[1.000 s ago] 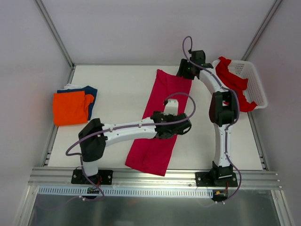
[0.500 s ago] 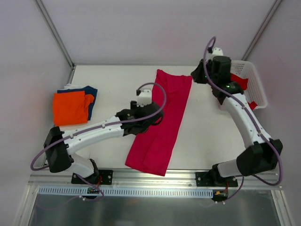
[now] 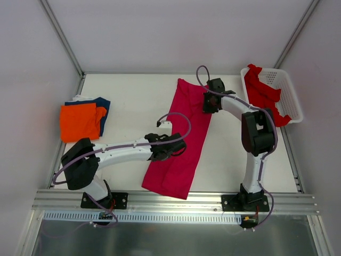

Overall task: Fold and stack the t-shirts
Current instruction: Rotate the tshirt 90 degrees

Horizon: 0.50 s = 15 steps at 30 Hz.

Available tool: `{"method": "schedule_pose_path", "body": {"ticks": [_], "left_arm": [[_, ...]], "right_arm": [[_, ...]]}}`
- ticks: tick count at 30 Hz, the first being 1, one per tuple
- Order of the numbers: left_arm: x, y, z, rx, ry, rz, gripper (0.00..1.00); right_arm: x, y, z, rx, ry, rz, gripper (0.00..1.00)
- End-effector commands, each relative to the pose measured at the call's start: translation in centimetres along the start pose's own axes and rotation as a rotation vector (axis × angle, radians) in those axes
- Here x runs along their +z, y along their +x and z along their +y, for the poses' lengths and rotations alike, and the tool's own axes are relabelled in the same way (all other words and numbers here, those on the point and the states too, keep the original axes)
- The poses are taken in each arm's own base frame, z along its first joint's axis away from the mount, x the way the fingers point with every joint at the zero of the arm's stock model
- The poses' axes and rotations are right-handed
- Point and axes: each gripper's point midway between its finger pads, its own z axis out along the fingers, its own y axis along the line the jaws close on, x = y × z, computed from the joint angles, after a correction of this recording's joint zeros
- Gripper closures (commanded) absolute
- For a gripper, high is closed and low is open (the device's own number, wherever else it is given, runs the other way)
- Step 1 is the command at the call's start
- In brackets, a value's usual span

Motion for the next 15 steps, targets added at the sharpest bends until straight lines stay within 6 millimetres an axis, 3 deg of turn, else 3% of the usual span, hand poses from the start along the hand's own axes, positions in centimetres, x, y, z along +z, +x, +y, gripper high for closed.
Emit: {"method": "schedule_pose_path", "body": {"ticks": [1,15], "left_arm": [[0.3,2.3,-0.5,-0.017,0.009,0.069,1.0],[2.1,7.4,-0.2,-0.018,-0.053,0.192,1.0]], "right_arm": [[-0.1,-3.5,0.4,0.004,0.035,-0.085,1.0],[2.0,-3.5,0.3,-0.007,0.057,-0.06,1.0]]}}
